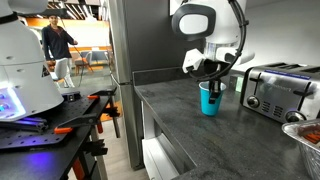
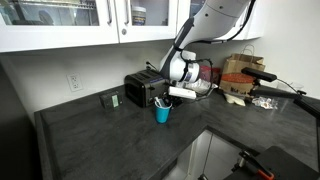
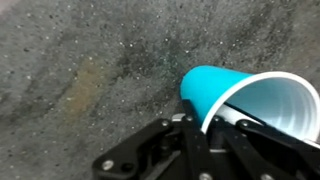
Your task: Move the blue cup to the right
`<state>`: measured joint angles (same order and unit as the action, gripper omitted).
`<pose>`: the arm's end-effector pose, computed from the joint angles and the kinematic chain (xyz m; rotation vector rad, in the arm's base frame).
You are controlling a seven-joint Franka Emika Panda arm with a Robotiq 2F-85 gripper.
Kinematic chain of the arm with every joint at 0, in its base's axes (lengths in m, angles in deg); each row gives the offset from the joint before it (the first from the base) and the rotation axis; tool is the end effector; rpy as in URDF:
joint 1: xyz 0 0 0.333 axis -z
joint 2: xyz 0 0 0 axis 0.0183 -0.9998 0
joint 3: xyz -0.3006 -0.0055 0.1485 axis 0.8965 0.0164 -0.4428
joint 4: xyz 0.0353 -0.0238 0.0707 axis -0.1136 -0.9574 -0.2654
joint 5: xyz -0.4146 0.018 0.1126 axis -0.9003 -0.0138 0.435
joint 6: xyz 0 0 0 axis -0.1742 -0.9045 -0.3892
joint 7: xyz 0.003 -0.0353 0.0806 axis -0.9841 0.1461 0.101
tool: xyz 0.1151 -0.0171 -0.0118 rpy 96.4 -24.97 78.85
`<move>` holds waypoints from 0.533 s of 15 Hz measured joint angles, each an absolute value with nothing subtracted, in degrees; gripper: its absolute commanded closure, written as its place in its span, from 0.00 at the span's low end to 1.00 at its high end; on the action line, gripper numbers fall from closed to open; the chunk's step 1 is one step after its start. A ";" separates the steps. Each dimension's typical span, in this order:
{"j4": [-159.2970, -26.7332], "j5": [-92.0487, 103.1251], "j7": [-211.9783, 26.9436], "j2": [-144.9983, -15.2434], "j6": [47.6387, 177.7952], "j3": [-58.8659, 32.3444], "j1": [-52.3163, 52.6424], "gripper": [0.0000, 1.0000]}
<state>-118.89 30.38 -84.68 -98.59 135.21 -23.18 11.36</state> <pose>0.6143 -0.0584 0.1105 -2.8708 0.5649 -0.1099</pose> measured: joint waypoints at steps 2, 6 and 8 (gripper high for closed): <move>-118.89 30.17 -84.69 -98.60 135.41 -23.18 11.21 0.44; -118.90 29.46 -84.69 -98.56 137.26 -23.18 10.64 0.13; -118.93 29.30 -84.69 -98.24 137.72 -23.19 10.37 0.01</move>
